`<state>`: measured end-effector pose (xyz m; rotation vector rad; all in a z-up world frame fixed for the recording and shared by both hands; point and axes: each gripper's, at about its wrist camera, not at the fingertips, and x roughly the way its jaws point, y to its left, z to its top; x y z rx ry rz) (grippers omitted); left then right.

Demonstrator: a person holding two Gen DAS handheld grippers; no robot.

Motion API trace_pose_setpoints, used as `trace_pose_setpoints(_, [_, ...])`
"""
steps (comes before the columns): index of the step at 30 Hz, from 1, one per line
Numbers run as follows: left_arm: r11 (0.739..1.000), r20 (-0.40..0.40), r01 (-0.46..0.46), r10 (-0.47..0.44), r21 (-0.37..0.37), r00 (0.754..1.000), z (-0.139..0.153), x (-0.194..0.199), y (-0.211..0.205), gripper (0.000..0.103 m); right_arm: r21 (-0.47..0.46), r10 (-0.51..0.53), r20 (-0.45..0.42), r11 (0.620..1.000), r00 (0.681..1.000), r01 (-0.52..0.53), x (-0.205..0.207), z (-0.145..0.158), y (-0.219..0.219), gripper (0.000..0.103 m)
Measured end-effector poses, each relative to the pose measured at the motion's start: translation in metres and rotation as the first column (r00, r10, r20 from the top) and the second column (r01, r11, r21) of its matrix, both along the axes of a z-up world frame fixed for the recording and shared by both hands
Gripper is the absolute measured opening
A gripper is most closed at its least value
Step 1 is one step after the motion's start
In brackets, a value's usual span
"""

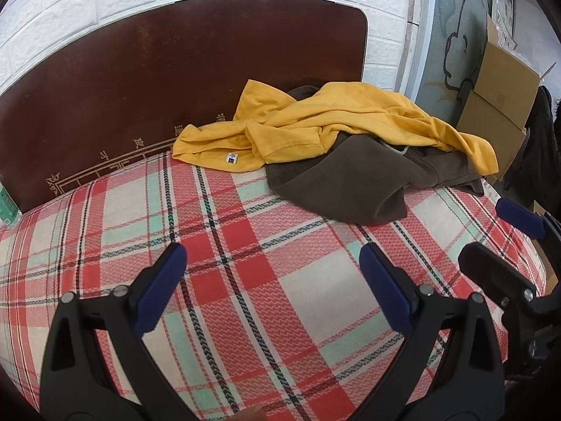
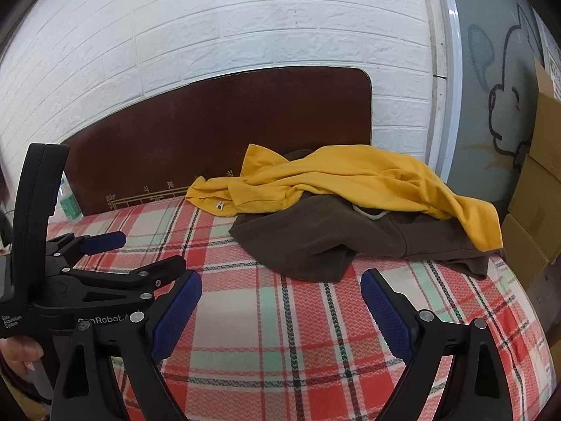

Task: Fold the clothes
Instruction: 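Move both grippers toward the yellow T-shirt on the bed, then grasp the yellow T-shirt with both grippers and lift it off the hoodie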

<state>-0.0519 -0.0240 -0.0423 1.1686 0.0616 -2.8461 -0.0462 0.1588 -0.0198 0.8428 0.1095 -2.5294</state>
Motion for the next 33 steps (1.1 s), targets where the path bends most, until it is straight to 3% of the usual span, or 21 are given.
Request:
trace_pose_setpoints(12, [0.999,-0.005,-0.029,0.029,0.034,1.000,-0.004,-0.056,-0.032,0.099,0.148,0.128,-0.054,0.982,0.990,-0.119,-0.071,0.001,-0.045,0.094])
trace_pose_setpoints(16, [0.997,0.006,-0.065,0.065,0.043,0.998,-0.011,-0.065,-0.057,0.099,0.182,0.222,0.028,0.958,0.975,-0.224,-0.114,-0.016,-0.073,0.094])
trace_pose_setpoints(27, [0.991,0.043,-0.122,0.119,0.062,0.992,-0.034,-0.079,-0.100,0.099,0.344,0.332,0.092,0.874,0.939,-0.343,-0.185,-0.077,-0.162,0.091])
trace_pose_setpoints(29, [0.991,0.047,-0.119,0.116,0.064,0.992,-0.037,-0.080,-0.104,0.099,0.382,0.316,0.103,0.863,0.943,-0.331,-0.194,-0.085,-0.169,0.075])
trace_pose_setpoints(30, [0.991,0.048,-0.117,0.114,0.068,0.992,-0.038,-0.080,-0.106,0.099,0.383,0.305,0.109,0.865,0.946,-0.323,-0.199,-0.085,-0.167,0.061])
trace_pose_setpoints(31, [0.991,0.047,-0.115,0.112,0.072,0.993,-0.038,-0.080,-0.107,0.099,0.358,0.293,0.114,0.879,0.949,-0.314,-0.203,-0.081,-0.162,0.040])
trace_pose_setpoints(33, [0.991,0.043,-0.111,0.108,0.081,0.993,-0.039,-0.079,-0.111,0.099,0.244,0.272,0.153,0.921,0.950,-0.303,-0.213,-0.066,-0.139,0.021])
